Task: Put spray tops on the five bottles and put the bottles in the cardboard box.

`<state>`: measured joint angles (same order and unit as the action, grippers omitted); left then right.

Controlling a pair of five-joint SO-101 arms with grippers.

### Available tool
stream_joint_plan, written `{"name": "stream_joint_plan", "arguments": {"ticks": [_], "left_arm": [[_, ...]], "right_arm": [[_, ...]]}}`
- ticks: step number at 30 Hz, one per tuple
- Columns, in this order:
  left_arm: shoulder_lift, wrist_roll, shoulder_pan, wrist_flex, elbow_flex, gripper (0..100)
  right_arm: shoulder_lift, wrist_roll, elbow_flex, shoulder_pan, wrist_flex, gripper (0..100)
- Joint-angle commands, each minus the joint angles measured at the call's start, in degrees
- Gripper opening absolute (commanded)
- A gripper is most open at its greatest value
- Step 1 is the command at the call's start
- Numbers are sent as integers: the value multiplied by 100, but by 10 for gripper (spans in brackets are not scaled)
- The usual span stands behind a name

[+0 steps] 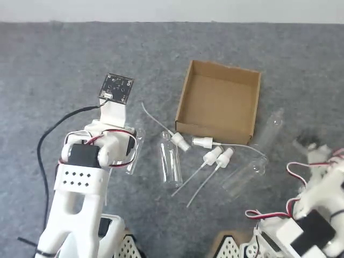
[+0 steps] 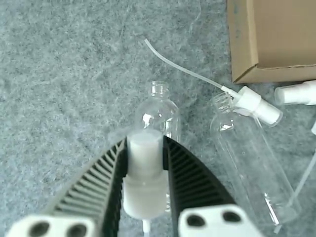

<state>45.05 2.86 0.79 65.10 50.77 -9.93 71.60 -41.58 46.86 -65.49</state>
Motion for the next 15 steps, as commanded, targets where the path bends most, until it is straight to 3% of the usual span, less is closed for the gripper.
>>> {"name": "stream_joint_plan", "arguments": {"ticks": [1, 7, 12, 15], "left_arm": [[202, 18, -18, -114, -48, 13], [211, 26, -18, -132, 145, 13], [211, 44, -18, -132, 189, 13], [211, 44, -18, -132, 198, 13]], "right_arm": [[-31, -1837, 1064, -435, 84, 21], [488, -3701, 2110, -1262, 66, 21], [1921, -4554, 3279, -1473, 57, 21], [2651, -4633, 3842, -1473, -84, 30]]}}
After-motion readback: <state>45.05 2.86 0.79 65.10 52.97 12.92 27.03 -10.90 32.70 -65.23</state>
